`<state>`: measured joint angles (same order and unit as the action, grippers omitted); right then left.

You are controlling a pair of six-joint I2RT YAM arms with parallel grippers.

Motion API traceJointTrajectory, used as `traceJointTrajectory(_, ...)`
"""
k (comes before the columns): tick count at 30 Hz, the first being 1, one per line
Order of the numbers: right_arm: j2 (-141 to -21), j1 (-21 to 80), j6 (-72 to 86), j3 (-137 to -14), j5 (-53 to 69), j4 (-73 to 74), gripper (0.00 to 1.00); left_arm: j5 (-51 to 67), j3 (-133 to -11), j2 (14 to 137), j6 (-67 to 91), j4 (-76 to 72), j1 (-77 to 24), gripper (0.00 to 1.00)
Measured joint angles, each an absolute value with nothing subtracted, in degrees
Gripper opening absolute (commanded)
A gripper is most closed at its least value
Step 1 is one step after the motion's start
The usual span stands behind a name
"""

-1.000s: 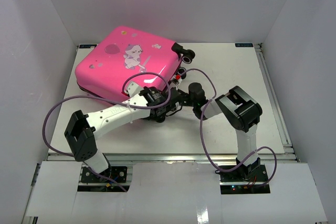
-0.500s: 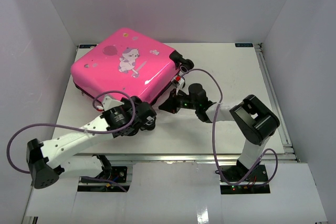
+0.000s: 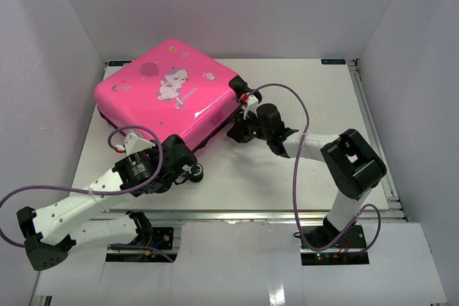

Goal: Pack the luggage

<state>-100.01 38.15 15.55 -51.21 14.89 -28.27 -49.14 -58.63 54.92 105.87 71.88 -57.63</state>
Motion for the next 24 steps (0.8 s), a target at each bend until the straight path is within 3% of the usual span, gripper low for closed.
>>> traceJointTrajectory(8,-97.7,45.5,14.2,-46.4,18.3,-32.8,0.55,-49.7,-58.6,54.9,104.2,72.2,-57.6,0.0)
traceJointTrajectory(17,-100.7,50.2,12.7,-52.4,19.7,-36.5,0.65,-49.7,-58.6,54.7,101.8,71.6,-57.6,0.0)
traceJointTrajectory(24,-106.8,51.5,11.9,-56.2,20.1,-37.5,0.64,-50.0,-58.6,53.7,100.8,72.0,-57.5,0.0)
